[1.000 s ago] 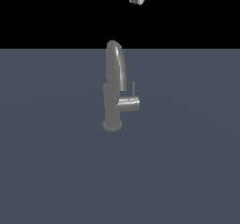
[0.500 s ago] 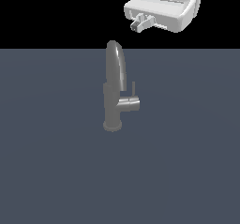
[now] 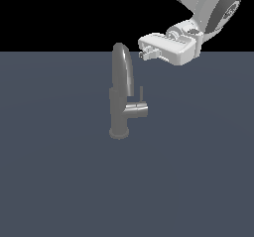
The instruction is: Turn on the faucet by rotating a designated handle.
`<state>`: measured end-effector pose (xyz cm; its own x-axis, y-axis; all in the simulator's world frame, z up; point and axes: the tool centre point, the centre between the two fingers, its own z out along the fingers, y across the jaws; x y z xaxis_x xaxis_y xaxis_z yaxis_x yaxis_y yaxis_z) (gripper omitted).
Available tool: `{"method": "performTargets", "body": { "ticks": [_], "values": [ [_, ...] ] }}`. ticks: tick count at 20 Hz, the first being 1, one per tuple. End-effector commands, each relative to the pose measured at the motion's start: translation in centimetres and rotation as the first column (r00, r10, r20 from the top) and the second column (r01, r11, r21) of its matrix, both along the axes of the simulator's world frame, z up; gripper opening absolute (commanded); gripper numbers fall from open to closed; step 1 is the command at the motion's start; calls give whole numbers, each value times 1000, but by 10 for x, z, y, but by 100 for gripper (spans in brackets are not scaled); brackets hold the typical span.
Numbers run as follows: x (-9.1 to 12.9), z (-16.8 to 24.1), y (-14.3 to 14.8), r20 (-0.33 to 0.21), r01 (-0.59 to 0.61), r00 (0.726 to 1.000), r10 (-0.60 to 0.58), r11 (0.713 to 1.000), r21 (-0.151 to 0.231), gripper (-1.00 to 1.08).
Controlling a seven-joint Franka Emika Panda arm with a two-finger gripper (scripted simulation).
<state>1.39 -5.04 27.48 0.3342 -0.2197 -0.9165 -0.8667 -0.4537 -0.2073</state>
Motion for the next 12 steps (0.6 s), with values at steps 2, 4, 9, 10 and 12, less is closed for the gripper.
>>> {"method": "performTargets", "body": {
  "ticks": [2, 4, 9, 10, 12],
  "values": [
    [10, -27, 0, -79, 63, 995, -58, 996, 66, -100],
    [15, -42, 0, -123, 100, 989, -87, 990, 98, -100],
    [22, -75, 3, -220, 182, 965, -145, 970, 161, -100],
    [23, -81, 3, -237, 197, 959, -154, 965, 171, -100],
    [25, -91, 5, -268, 223, 949, -169, 956, 188, -100]
  ]
}}
